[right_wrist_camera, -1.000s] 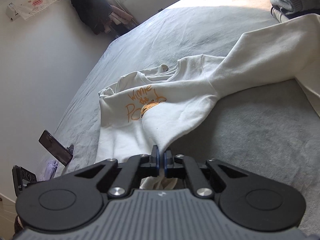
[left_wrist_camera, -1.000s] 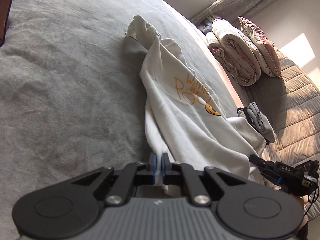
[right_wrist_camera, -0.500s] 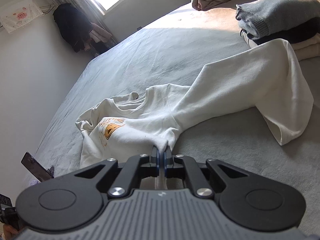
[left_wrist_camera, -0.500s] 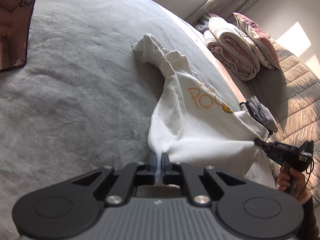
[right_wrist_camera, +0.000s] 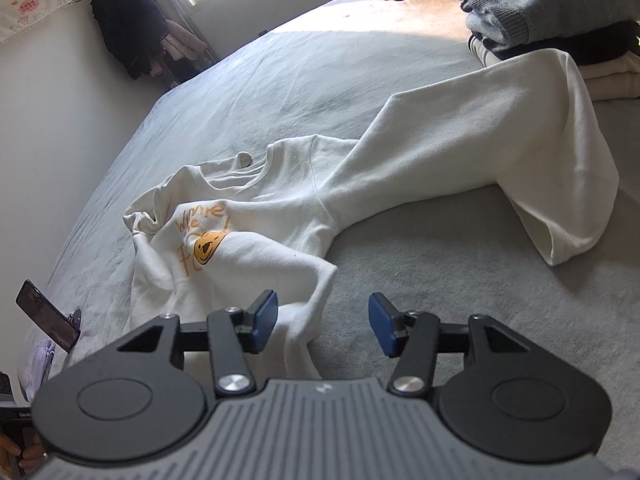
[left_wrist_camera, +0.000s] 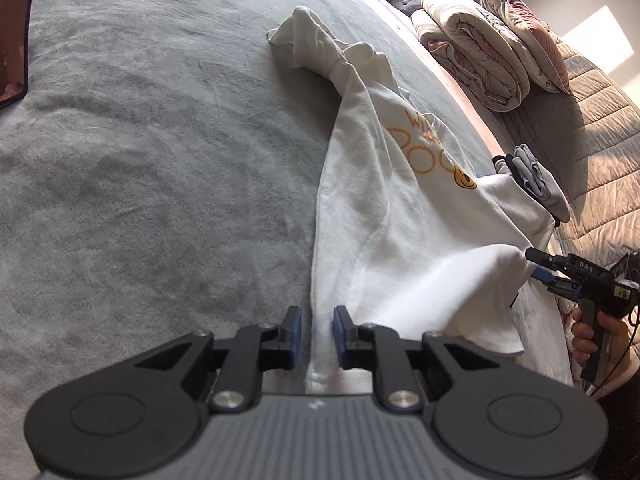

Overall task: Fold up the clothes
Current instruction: 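Pull the hem with both grippers to spread the sweatshirt flat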

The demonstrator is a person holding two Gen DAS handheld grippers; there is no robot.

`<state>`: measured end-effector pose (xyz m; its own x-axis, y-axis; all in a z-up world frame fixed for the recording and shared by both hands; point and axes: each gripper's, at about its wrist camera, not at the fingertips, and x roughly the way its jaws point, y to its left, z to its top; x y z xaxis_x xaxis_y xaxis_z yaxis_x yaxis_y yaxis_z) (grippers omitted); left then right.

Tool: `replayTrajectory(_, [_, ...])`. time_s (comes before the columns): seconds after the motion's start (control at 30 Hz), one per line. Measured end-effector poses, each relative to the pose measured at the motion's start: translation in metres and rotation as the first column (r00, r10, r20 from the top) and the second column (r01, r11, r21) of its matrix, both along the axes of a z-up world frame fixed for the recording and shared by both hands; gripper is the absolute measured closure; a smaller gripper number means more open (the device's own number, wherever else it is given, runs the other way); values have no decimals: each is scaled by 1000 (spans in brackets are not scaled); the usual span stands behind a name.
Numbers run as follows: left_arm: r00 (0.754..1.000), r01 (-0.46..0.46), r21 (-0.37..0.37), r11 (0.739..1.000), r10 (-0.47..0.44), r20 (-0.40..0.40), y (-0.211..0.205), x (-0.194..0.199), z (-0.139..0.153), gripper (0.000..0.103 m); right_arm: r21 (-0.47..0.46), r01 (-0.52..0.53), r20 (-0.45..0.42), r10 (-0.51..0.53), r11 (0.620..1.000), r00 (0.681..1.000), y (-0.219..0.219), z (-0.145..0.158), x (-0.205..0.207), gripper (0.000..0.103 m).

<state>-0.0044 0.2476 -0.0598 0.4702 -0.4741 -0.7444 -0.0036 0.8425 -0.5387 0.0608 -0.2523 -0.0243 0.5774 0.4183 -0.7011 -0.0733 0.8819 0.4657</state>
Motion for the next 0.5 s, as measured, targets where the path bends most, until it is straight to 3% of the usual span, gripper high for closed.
replayTrajectory(0.17, [999, -28, -58, 998, 25, -40, 7, 6, -9, 86, -74, -85, -67, 80, 994, 995, 18, 6, -29, 48])
replayTrajectory(0.33, [999, -32, -67, 997, 29, -43, 5, 3, -8, 86, -122, -126, -125, 111, 984, 986, 38, -9, -66, 48])
replayTrajectory(0.37, [999, -32, -65, 997, 29, -42, 4, 2, -8, 86, -131, -124, -134, 107, 984, 985, 41, -14, -71, 55])
replayTrajectory(0.4, [999, -32, -63, 997, 29, -42, 3, 1, -7, 86, -143, -123, -141, 103, 982, 985, 45, -19, -76, 75])
replayTrajectory(0.5, [999, -30, -64, 998, 27, -42, 2, 0, -7, 85, -201, -123, -113, 102, 972, 988, 55, -25, -87, 94])
